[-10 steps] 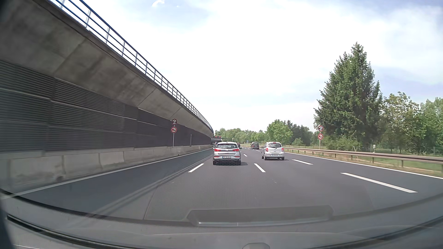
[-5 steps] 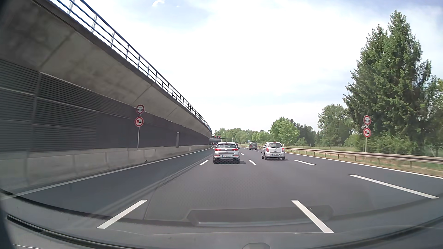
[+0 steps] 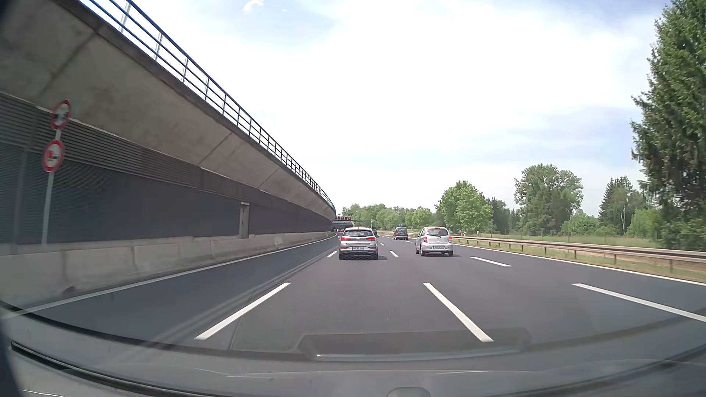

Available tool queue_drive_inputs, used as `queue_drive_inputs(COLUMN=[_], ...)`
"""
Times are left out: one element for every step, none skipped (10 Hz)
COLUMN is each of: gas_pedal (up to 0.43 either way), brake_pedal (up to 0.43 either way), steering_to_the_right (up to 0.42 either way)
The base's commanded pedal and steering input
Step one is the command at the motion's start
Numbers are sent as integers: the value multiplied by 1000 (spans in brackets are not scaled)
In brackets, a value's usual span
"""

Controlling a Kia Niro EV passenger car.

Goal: Follow the waypoints while adhering to traffic rules and regulations

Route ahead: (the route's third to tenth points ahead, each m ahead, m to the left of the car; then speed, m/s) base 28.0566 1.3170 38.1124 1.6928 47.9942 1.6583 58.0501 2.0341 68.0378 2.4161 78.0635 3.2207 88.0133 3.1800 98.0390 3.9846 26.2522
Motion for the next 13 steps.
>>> queue_drive_inputs(gas_pedal=[189, 197, 209, 209, 209, 209, 209, 209, 209, 209, 209, 209, 209], brake_pedal=[0, 0, 0, 0, 0, 0, 0, 0, 0, 0, 0, 0, 0], steering_to_the_right=[-1, -1, -2, -4, -4, -6, -6, -6, -4, -4, -4, -4, -4])
